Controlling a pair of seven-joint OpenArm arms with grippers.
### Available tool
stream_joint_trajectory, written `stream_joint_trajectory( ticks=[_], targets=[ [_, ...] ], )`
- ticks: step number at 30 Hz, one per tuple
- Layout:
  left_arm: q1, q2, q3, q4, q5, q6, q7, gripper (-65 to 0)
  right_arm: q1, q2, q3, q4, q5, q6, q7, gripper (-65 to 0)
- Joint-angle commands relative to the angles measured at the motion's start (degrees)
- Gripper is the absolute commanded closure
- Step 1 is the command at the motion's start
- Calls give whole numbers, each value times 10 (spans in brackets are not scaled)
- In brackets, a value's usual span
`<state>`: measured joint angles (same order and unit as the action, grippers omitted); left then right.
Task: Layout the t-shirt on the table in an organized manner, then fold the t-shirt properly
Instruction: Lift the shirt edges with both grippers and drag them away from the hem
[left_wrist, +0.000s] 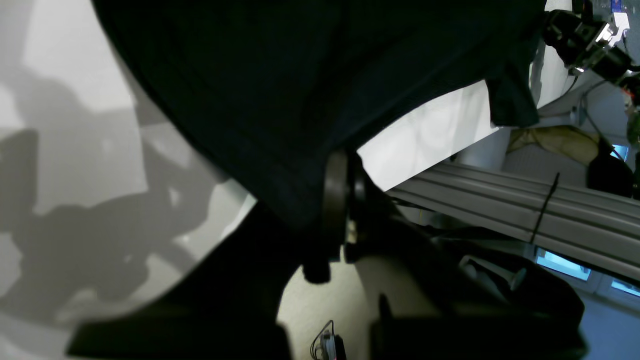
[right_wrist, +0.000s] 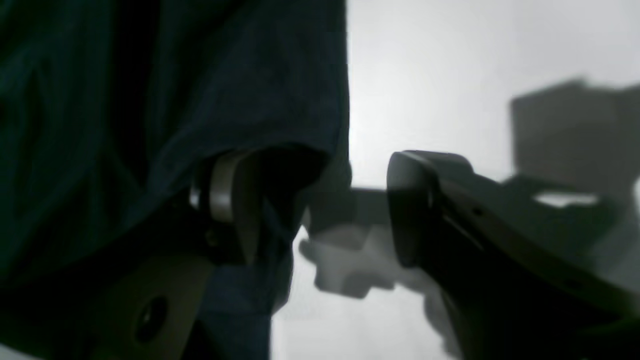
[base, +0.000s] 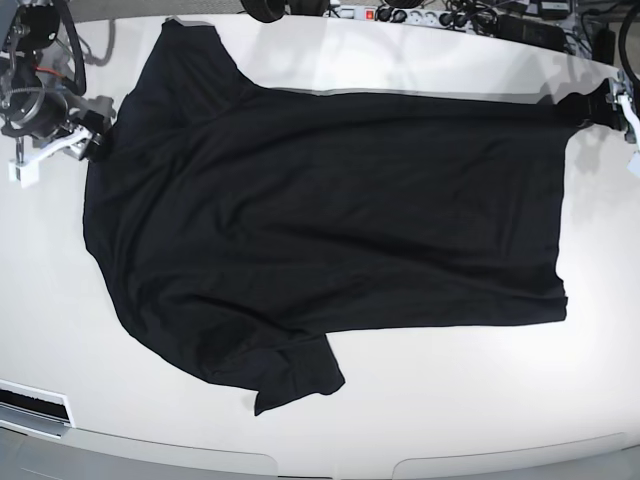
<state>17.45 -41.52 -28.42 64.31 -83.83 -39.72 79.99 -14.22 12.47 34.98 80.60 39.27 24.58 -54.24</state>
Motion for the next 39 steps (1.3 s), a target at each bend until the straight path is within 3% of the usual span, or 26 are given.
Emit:
stream_joint_trajectory(
  ticks=[1, 3, 14, 16, 19, 20, 23, 26, 28, 34, 39],
  targets=[
    [-3, -26, -6, 6, -12, -3, 0, 0, 5, 9, 2, 8, 16, 12, 1, -409],
    [-3, -26, -6, 6, -12, -3, 0, 0, 6, 9, 2, 8, 36, 28, 0, -409],
    [-3, -26, -6, 6, -12, -3, 0, 0, 5, -11, -2, -9, 41, 48, 4, -391],
    [-3, -26, -6, 6, -12, -3, 0, 0, 5, -12, -5, -9, 43, 66, 4, -307],
    [-3, -26, -6, 6, -12, -3, 0, 0, 6, -11, -12, -8, 43, 106, -3, -55],
    [-3, -26, -6, 6, -12, -3, 0, 0, 6, -11, -12, -7, 53, 119, -17, 0],
    [-9, -26, -6, 13, -12, -3, 0, 0, 6, -4, -12, -7, 128, 154, -92, 0],
    [-13, -35, -6, 28, -12, -3, 0, 0, -2, 3, -12, 0, 204, 154, -164, 0],
    [-12, -45, -6, 41, -12, -3, 0, 0, -26, 6, -12, 28, 225, 154, -173, 0],
    [-12, -74, -6, 85, -12, -3, 0, 0, -118, 9, -12, 171, 213, 154, -174, 0],
    [-9, -86, -6, 128, -12, -3, 0, 0, -163, 11, -12, 287, 130, 154, -165, 0]
  ],
)
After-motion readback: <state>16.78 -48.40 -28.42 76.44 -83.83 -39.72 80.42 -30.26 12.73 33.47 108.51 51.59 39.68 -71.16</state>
